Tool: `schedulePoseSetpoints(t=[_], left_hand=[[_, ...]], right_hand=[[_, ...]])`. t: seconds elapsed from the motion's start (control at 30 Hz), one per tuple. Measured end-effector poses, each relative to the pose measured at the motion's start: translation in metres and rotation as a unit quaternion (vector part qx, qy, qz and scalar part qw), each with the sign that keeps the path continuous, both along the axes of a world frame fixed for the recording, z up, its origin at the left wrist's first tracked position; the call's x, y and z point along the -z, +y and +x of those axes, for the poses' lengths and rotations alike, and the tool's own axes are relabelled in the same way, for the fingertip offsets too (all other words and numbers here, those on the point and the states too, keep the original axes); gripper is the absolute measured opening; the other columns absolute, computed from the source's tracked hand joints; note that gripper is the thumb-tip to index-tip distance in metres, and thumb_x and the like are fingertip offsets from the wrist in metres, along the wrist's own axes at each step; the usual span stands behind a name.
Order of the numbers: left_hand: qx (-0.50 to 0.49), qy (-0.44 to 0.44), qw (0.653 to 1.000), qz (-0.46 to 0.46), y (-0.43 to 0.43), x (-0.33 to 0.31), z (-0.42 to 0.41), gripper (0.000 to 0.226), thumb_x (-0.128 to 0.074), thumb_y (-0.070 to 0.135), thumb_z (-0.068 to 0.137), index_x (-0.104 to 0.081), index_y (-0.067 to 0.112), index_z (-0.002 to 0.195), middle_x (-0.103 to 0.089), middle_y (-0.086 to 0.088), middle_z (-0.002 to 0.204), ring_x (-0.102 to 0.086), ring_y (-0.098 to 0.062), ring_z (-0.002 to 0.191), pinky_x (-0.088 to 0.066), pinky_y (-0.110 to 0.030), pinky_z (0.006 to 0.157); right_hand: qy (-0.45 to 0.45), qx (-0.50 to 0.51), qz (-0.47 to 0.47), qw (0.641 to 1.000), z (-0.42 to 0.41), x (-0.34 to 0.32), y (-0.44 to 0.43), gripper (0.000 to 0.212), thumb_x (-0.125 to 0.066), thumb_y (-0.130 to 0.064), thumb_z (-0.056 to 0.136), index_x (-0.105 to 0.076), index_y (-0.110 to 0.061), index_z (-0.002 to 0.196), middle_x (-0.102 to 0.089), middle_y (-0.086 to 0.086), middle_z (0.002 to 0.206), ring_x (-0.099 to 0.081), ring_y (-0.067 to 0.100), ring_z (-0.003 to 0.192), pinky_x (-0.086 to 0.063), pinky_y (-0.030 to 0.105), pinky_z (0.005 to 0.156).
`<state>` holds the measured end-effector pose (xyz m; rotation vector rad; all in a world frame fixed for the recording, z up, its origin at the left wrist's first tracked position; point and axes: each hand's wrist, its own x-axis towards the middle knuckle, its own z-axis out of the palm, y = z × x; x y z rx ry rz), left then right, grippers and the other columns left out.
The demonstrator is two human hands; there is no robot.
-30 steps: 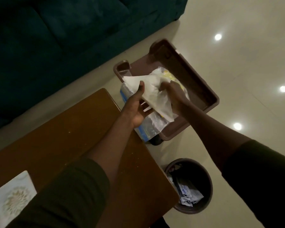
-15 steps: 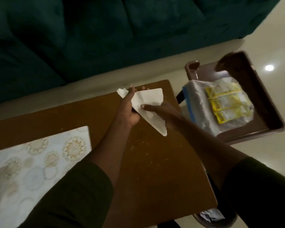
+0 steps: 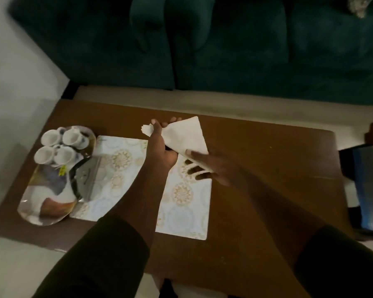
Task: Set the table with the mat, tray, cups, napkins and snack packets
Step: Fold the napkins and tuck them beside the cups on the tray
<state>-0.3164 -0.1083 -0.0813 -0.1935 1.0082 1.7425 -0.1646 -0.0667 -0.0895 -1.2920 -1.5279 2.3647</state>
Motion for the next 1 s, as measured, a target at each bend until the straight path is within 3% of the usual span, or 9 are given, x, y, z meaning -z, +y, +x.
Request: schedulePoseSetpoints(t=[0.07, 0.17, 0.27, 0.37, 0.5, 0.63, 0.73, 0.9, 1.0], left_hand=[[-0.022, -0.002, 1.0, 0.003, -0.021, 0.0, -0.033, 0.033, -0.05, 0.044, 0.096, -0.056, 0.019, 0.075, -0.073, -0.003, 0.09, -0.072, -0.022, 0.092, -0.054, -0.047, 0.086], [-0.049, 0.002, 0.999, -0.009, -0.054, 0.003, -0.076, 0.033, -0.048, 0.044, 0.098, -0.055, 0.021, 0.076, -0.075, -0.001, 0.087, -0.074, -0.021, 0.085, -0.052, -0.051, 0.091], [-0.097, -0.02, 0.995, -0.018, -0.082, 0.007, -0.11, 0.034, -0.047, 0.046, 0.098, -0.047, 0.02, 0.075, -0.073, -0.001, 0.08, -0.075, -0.022, 0.084, -0.052, -0.052, 0.09], [-0.087, -0.018, 0.996, -0.007, -0.106, 0.016, -0.127, 0.04, -0.043, 0.048, 0.098, -0.045, 0.02, 0.07, -0.072, 0.001, 0.074, -0.075, -0.02, 0.083, -0.054, -0.046, 0.075], [-0.124, -0.02, 0.992, 0.013, -0.138, 0.023, -0.152, 0.046, -0.037, 0.05, 0.1, -0.054, 0.015, 0.076, -0.075, -0.003, 0.081, -0.075, -0.021, 0.089, -0.053, -0.043, 0.08], [-0.13, -0.023, 0.991, 0.0, -0.167, 0.027, -0.17, 0.051, -0.034, 0.053, 0.098, -0.051, 0.016, 0.067, -0.075, -0.006, 0.084, -0.074, -0.022, 0.091, -0.049, -0.049, 0.092], [-0.138, -0.028, 0.99, -0.006, -0.182, 0.027, -0.185, 0.063, -0.032, 0.057, 0.098, -0.061, 0.014, 0.063, -0.074, -0.009, 0.091, -0.072, -0.025, 0.093, -0.05, -0.048, 0.092], [-0.203, 0.058, 0.972, -0.107, -0.228, 0.021, -0.235, 0.052, -0.036, 0.05, 0.1, -0.061, 0.009, 0.119, -0.07, -0.007, 0.117, -0.066, -0.023, 0.111, -0.049, -0.04, 0.1], [-0.167, 0.154, 0.952, -0.206, -0.244, 0.018, -0.246, 0.05, -0.055, 0.047, 0.093, -0.058, 0.011, 0.127, -0.066, -0.007, 0.126, -0.064, -0.023, 0.115, -0.054, -0.033, 0.091]], right_hand=[[0.025, -0.031, 0.008, 0.999, -0.029, 0.002, -0.018, 0.027, -0.065, -0.031, 0.09, -0.059, -0.014, 0.11, -0.069, 0.005, 0.084, -0.057, 0.01, 0.051, -0.044, 0.02, 0.047], [0.035, -0.068, 0.018, 0.997, -0.064, 0.005, -0.035, 0.016, -0.059, -0.023, 0.095, -0.058, -0.01, 0.106, -0.066, 0.005, 0.077, -0.04, 0.006, 0.044, -0.035, 0.017, 0.043], [0.024, -0.151, 0.0, 0.988, -0.093, 0.006, -0.047, 0.034, -0.063, -0.03, 0.092, -0.057, -0.007, 0.117, -0.071, 0.008, 0.089, -0.065, 0.012, 0.067, -0.051, 0.021, 0.059], [0.03, -0.154, 0.004, 0.988, -0.125, 0.009, -0.062, 0.039, -0.067, -0.033, 0.087, -0.06, -0.016, 0.121, -0.071, 0.006, 0.107, -0.068, 0.02, 0.096, -0.055, 0.03, 0.078], [0.018, -0.123, 0.065, 0.99, -0.16, 0.019, -0.083, 0.018, -0.069, -0.024, 0.088, -0.066, -0.014, 0.103, -0.072, 0.013, 0.101, -0.072, 0.021, 0.081, -0.059, 0.034, 0.075], [0.016, -0.114, 0.056, 0.992, -0.183, 0.027, -0.104, 0.026, -0.072, -0.031, 0.084, -0.068, -0.022, 0.108, -0.074, 0.0, 0.109, -0.068, 0.017, 0.104, -0.055, 0.035, 0.09], [0.005, -0.107, 0.094, 0.99, -0.206, 0.026, -0.113, 0.031, -0.071, -0.028, 0.085, -0.068, -0.017, 0.114, -0.072, 0.001, 0.112, -0.067, 0.018, 0.105, -0.054, 0.042, 0.095], [-0.048, -0.071, 0.232, 0.969, -0.245, 0.02, -0.105, 0.036, -0.071, -0.026, 0.085, -0.066, -0.011, 0.117, -0.071, 0.008, 0.111, -0.066, 0.025, 0.102, -0.055, 0.042, 0.089], [-0.024, -0.162, 0.377, 0.912, -0.271, 0.009, -0.101, 0.033, -0.072, -0.024, 0.084, -0.067, -0.012, 0.115, -0.065, -0.004, 0.098, -0.059, 0.016, 0.086, -0.044, 0.013, 0.063]])
